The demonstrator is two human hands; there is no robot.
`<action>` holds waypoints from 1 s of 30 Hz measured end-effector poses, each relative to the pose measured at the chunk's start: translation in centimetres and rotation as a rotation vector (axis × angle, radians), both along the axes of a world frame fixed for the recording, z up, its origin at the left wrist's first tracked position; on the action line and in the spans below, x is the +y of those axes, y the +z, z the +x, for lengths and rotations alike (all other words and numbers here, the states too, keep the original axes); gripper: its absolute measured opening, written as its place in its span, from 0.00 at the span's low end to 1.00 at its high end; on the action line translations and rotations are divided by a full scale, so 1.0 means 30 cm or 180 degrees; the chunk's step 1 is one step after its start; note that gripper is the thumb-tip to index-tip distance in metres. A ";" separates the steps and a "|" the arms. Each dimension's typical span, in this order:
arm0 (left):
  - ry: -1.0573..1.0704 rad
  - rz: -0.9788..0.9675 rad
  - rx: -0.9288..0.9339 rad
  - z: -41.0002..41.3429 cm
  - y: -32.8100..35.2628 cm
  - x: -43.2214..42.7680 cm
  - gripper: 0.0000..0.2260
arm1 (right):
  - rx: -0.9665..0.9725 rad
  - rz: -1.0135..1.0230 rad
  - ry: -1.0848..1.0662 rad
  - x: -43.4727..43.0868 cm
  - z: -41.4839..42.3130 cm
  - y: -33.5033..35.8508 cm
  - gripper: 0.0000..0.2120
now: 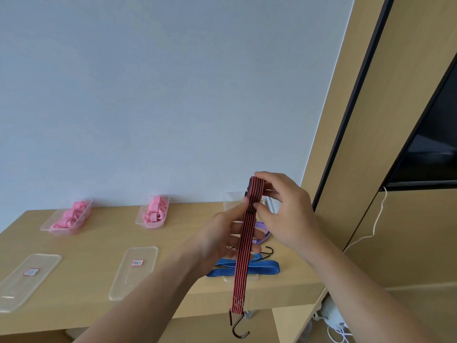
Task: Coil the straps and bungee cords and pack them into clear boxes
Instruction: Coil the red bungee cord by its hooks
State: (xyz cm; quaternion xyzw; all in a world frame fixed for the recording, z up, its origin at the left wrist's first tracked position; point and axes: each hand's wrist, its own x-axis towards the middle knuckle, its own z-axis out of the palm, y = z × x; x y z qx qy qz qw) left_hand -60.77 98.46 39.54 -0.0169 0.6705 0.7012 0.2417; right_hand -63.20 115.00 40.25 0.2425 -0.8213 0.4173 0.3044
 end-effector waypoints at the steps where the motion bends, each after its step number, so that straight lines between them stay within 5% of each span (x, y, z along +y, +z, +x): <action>1: 0.0016 0.0037 0.0000 -0.002 0.000 0.000 0.31 | 0.0117 0.0014 -0.0003 -0.003 0.002 -0.006 0.26; 8: 0.0140 0.0326 -0.0142 -0.003 0.018 -0.006 0.35 | 0.0521 0.0054 -0.0010 -0.014 0.031 -0.035 0.17; 24: 0.0300 0.0593 0.0264 -0.046 0.020 -0.046 0.09 | 0.0992 0.0311 0.0279 -0.043 0.092 -0.131 0.06; 30: 0.0362 0.0565 0.0472 -0.038 0.013 -0.049 0.09 | 0.0755 0.0230 0.0339 -0.034 0.097 -0.084 0.07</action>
